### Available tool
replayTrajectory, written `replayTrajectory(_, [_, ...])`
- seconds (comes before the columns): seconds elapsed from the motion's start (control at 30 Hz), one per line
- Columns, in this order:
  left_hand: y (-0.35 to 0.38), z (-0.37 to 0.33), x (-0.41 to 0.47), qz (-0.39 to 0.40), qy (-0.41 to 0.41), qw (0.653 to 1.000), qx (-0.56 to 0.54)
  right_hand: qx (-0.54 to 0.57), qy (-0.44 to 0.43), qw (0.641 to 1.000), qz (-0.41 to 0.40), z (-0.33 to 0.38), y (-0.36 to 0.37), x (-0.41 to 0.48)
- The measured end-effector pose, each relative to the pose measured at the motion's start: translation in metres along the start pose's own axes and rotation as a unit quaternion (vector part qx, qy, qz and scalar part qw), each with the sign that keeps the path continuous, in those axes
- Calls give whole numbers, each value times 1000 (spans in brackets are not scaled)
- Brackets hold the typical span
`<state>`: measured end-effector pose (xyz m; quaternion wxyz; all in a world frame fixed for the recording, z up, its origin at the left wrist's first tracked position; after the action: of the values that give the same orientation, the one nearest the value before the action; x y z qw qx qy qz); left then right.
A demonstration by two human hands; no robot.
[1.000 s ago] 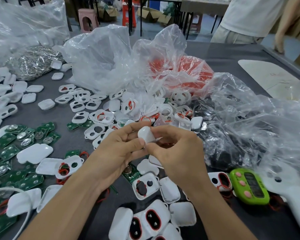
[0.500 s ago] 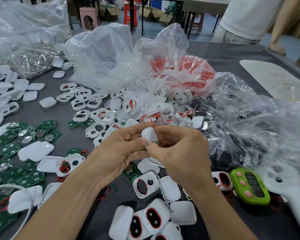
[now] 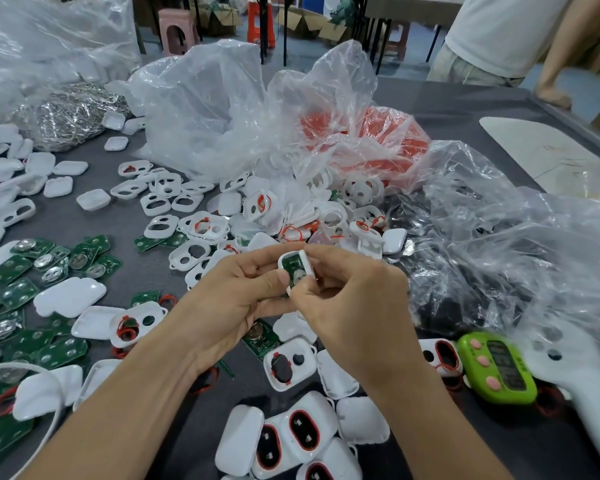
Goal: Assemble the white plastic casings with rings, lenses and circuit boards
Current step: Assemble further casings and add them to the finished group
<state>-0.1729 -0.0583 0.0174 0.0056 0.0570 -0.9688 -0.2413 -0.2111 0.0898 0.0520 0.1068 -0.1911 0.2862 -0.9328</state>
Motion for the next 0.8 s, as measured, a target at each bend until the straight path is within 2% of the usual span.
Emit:
replayTrajectory(0.1, [2,2,1,8,-4,1000,-9,-23,16,999,-18,-5,1,1])
replayTrajectory(0.3, [0,3,4,5,-19,998,-53,-50,80,981,-169,-19,-17,12])
replayTrajectory(0.37, [-1,0,3,30,-28,996,-84,-53,123,982,-135,-30,-23,20])
replayTrajectory(0.43, [-2,-3,1,51,-36,992,-109,-88,168,980,-52,-40,-24,23])
replayTrajectory(0.5, [-2,-5,1,63,-39,991,-113,-120,172,978,-18,-42,-25,23])
replayTrajectory(0.6, [-3,-4,1,57,-43,994,-89,-10,82,996,-27,-28,-30,23])
replayTrajectory(0.67, [-4,-3,2,54,-42,995,-70,66,27,997,14,-18,-30,19])
replayTrajectory(0.73, [-4,-2,2,57,-41,996,-56,59,-8,997,49,-11,-25,15])
replayTrajectory(0.8, [-4,-2,2,56,-43,997,-42,21,-21,998,48,-10,-19,12])
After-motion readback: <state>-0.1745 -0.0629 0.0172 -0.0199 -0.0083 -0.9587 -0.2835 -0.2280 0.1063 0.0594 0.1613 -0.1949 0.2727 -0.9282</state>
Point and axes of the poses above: each hand's wrist, its own x-axis towards the middle knuckle, its own y-axis out of the palm, z = x × y, the point moved 3 cm from there along x, towards the middle knuckle, and after that the axes turned 9 degrees about y, right-handed, at the moved point
